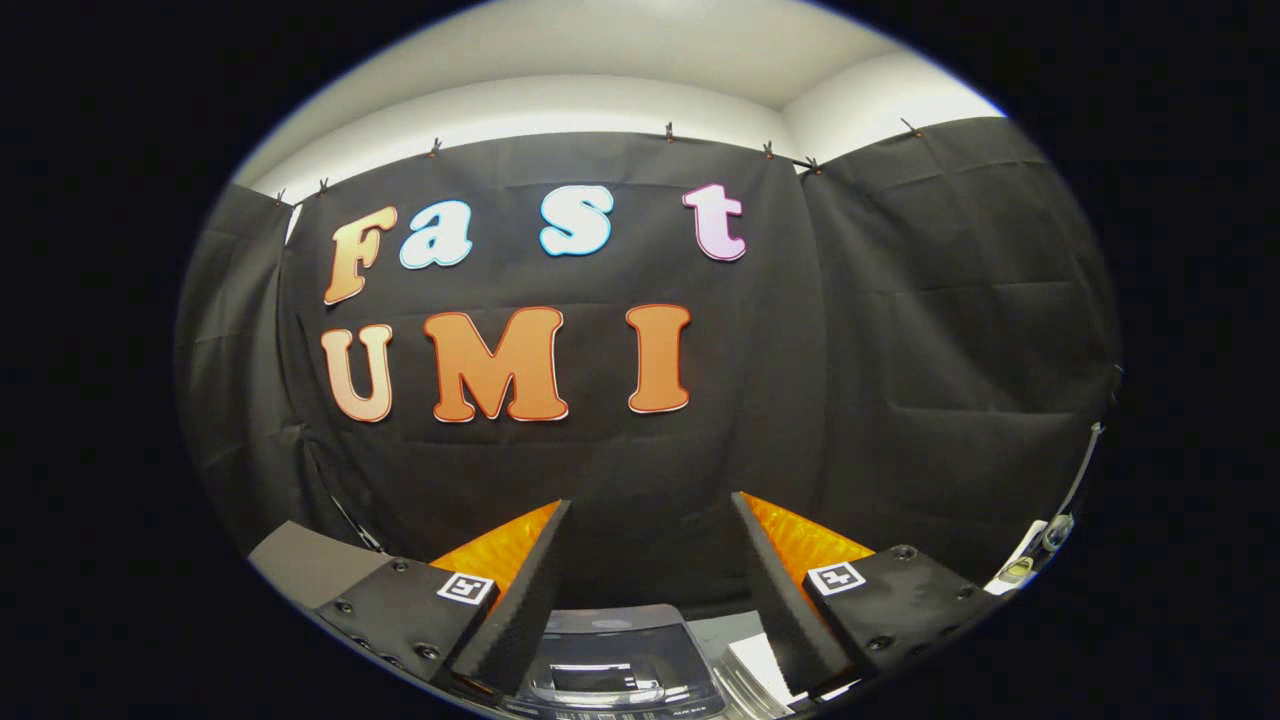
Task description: Put the clothes into the washing machine and then close the washing machine lid.
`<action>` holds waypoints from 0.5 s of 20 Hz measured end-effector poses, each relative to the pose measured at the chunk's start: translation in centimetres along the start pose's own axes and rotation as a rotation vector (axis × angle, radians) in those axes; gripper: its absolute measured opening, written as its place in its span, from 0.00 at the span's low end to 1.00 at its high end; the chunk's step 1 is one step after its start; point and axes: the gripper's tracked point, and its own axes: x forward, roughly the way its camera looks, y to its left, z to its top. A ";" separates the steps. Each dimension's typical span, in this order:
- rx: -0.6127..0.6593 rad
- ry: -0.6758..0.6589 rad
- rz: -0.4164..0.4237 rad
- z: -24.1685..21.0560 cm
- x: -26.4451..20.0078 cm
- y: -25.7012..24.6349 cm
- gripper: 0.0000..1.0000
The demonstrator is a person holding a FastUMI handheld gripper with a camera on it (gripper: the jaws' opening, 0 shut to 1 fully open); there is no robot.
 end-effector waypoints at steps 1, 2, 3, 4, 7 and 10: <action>-0.001 0.000 0.012 0.1 0.5 0.2 0.98; -0.004 0.001 0.021 0.5 0.8 0.1 0.98; -0.008 0.001 0.028 0.6 1.3 0.3 0.98; -0.014 0.003 0.035 0.7 1.6 0.6 0.98; -0.030 0.006 0.050 0.4 1.7 1.8 0.98; -0.036 0.007 0.044 0.3 1.4 2.6 0.98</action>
